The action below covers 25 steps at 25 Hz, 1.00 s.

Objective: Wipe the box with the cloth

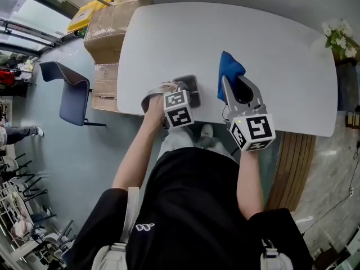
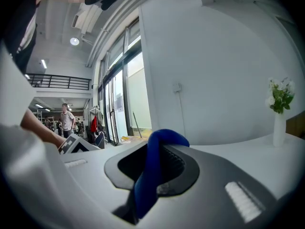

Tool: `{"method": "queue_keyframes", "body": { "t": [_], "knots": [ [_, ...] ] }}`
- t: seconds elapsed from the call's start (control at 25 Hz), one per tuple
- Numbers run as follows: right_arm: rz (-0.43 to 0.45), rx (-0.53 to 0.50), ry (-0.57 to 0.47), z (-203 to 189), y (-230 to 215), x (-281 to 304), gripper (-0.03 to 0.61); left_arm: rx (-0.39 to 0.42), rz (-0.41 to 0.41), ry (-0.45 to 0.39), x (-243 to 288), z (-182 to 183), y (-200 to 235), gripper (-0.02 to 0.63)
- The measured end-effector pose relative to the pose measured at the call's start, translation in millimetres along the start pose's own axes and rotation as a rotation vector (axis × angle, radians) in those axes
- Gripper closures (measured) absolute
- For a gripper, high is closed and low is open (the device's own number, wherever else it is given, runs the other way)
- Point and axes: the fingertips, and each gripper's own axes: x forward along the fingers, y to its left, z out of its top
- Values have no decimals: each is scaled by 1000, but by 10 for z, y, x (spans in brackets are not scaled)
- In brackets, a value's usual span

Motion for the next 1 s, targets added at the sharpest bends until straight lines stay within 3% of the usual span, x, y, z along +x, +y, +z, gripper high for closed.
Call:
{"method": "queue_keyframes", "body": {
  "t": [0.36, 0.68, 1.0],
  "knots": [
    [10, -1, 12, -41, 8, 16, 523, 37, -54, 103, 203, -36, -59, 549],
    [34, -9, 16, -31, 66, 64, 523, 48, -53, 220, 297, -23, -66, 540],
    [37, -3, 20, -35, 61, 74, 523, 43, -49, 206, 362, -20, -61, 540]
  ]
}}
